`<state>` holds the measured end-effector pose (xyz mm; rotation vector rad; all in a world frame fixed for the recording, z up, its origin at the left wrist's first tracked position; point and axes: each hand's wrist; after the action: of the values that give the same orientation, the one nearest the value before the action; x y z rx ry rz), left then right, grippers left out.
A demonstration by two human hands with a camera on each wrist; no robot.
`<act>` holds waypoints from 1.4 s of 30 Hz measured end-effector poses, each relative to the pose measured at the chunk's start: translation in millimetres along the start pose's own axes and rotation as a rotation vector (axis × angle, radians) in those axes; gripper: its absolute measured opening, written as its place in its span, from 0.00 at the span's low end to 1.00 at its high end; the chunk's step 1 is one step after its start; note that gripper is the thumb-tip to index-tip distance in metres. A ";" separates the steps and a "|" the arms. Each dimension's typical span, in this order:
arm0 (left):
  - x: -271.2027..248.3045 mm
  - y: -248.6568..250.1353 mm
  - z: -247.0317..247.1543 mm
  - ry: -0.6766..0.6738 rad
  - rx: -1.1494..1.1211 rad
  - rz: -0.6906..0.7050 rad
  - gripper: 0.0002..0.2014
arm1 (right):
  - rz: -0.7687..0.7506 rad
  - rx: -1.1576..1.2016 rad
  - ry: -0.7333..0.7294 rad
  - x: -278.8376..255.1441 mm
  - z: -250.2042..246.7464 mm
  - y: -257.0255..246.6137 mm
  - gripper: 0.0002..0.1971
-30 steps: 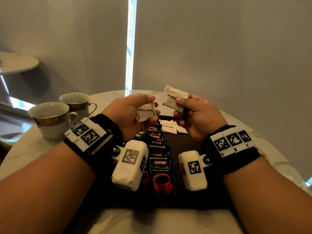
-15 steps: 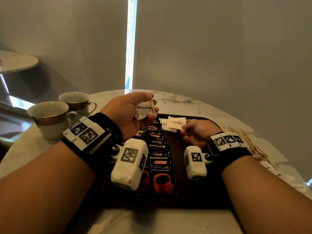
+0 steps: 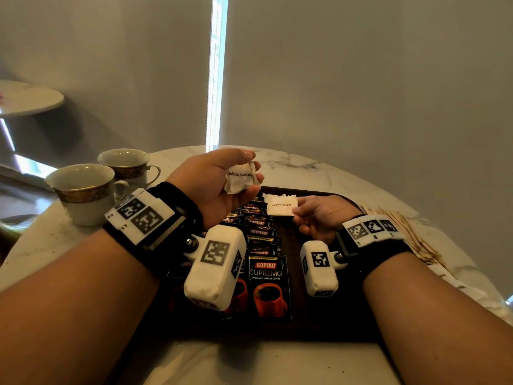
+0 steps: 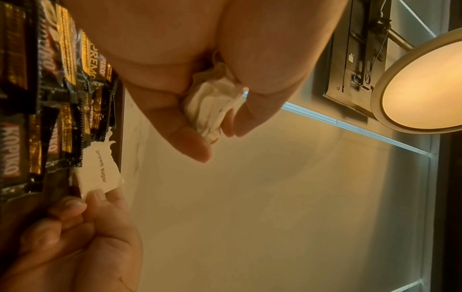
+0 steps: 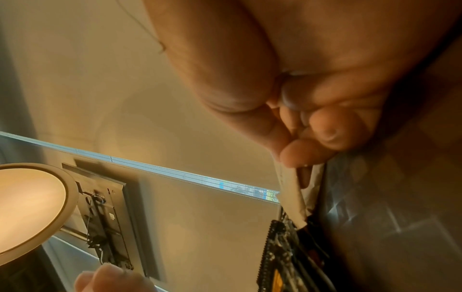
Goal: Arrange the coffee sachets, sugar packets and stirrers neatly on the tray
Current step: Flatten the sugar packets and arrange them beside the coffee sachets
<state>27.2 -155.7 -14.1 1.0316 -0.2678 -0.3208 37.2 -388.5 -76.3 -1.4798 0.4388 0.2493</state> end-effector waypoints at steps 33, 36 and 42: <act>1.1 -2.5 -1.0 0.018 0.011 -0.005 0.02 | 0.006 -0.031 0.117 -12.2 8.6 -4.1 0.19; 0.9 -2.7 -0.5 0.015 0.011 -0.004 0.02 | 0.027 0.000 0.118 -16.1 9.1 -5.2 0.19; 0.6 -3.1 0.8 0.019 -0.001 -0.003 0.03 | 0.051 0.038 0.157 -22.6 11.0 -6.5 0.12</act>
<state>27.0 -158.1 -16.4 1.0339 -0.2489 -0.3136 21.1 -375.8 -60.4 -1.4577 0.6052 0.1642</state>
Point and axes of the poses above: each hand's wrist, its own x-axis towards the middle knuckle, its own z-axis out of the palm, y = z × x, and after that the axes turned 6 degrees about z, right-handed
